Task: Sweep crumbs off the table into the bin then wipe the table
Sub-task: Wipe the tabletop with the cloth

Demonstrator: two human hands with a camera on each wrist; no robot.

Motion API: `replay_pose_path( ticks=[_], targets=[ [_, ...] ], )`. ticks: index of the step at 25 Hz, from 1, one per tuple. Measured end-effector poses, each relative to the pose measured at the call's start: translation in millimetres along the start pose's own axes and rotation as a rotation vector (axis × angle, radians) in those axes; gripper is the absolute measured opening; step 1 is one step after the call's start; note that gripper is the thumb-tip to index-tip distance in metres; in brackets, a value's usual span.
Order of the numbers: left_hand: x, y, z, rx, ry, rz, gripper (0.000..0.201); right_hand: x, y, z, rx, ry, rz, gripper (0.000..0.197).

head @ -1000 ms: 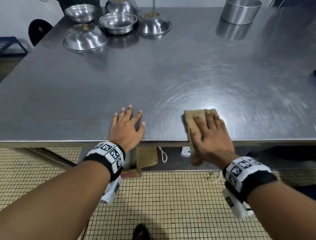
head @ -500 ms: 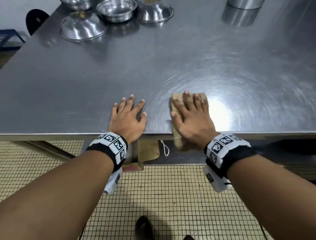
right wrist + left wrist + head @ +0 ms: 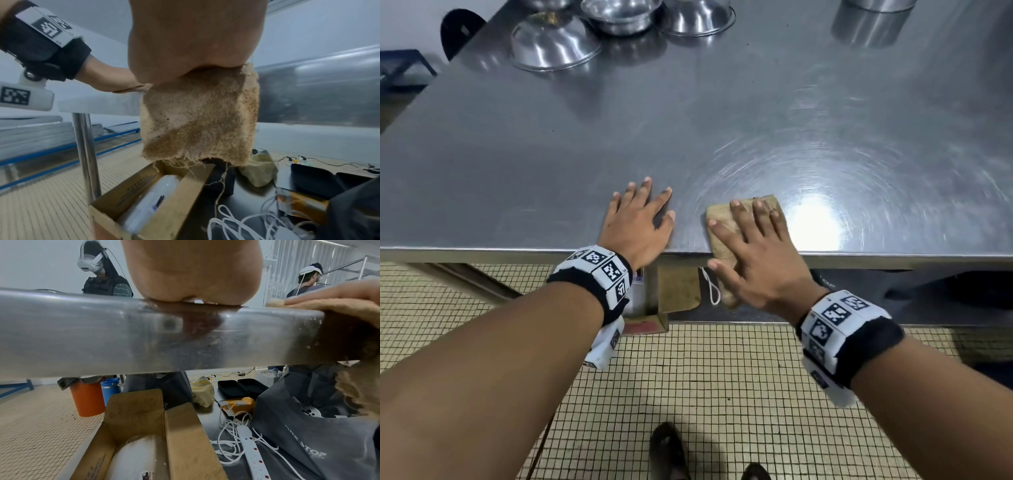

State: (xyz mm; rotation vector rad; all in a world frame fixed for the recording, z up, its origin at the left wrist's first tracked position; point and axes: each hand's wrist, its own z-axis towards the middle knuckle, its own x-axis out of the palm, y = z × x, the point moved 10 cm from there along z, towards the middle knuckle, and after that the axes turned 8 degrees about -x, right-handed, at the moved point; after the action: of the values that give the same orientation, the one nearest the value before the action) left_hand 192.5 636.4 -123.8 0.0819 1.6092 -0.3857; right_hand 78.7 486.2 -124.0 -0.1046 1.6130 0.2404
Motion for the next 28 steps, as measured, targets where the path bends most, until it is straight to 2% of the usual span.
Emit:
replay_pose_path(
  ticks=[5, 7, 11, 18, 28],
  targets=[
    [-2.0, 18.9, -2.1, 0.010, 0.000, 0.021, 0.058, 2.3, -42.9, -26.8, -0.040, 0.070, -0.121, 0.115],
    [-4.0, 29.3, -2.4, -0.002, -0.012, 0.043, 0.061, 2.1, -55.2, -29.5, -0.018, 0.060, -0.145, 0.123],
    [-5.7, 38.2, -1.4, -0.033, -0.040, 0.064, 0.067, 3.2, -57.9, -25.9, 0.009, 0.012, -0.189, 0.117],
    [-5.8, 35.5, -1.7, -0.033, -0.069, 0.076, 0.060, 0.1, -38.7, -6.9, 0.004, -0.108, -0.246, 0.104],
    [-6.4, 33.8, -2.3, -0.036, -0.060, 0.098, 0.061, 4.4, 9.8, 31.8, 0.029, -0.054, -0.180, 0.099]
  ],
)
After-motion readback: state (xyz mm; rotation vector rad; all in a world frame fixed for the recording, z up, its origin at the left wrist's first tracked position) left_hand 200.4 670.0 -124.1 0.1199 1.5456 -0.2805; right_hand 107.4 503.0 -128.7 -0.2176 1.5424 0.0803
